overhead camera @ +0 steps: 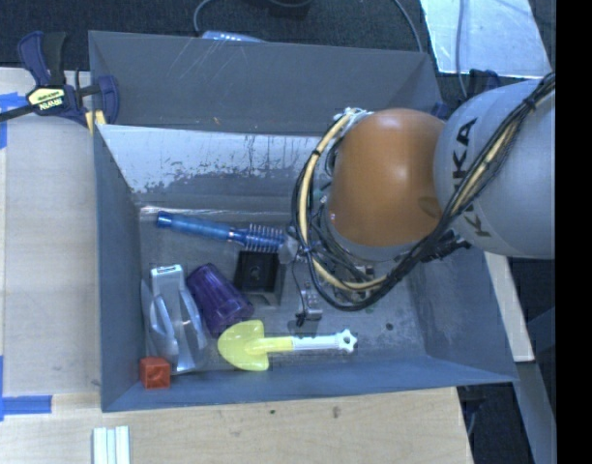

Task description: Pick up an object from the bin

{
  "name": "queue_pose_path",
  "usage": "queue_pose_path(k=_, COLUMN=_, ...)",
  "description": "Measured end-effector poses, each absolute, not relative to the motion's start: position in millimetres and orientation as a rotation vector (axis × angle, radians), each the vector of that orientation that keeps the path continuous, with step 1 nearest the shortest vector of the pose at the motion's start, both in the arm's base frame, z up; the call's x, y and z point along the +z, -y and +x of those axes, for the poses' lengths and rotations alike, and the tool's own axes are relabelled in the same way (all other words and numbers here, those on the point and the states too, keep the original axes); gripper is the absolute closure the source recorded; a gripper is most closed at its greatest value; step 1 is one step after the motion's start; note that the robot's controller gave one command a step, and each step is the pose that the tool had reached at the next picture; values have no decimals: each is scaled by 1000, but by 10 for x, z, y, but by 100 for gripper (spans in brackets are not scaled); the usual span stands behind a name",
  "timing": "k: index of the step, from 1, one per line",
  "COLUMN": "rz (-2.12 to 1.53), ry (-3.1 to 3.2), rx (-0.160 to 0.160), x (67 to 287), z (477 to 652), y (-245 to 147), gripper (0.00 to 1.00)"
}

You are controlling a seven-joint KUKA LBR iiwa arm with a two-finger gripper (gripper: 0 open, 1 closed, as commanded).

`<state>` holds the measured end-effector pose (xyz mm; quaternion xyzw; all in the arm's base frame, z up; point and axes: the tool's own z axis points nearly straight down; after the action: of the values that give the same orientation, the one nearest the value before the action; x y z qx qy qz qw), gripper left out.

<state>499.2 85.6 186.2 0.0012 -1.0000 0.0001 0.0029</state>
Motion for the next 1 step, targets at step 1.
queue_pose_path(k=1, rz=0, ry=3144, rx=-1, x=1906, z=5007, y=-852, gripper=0)
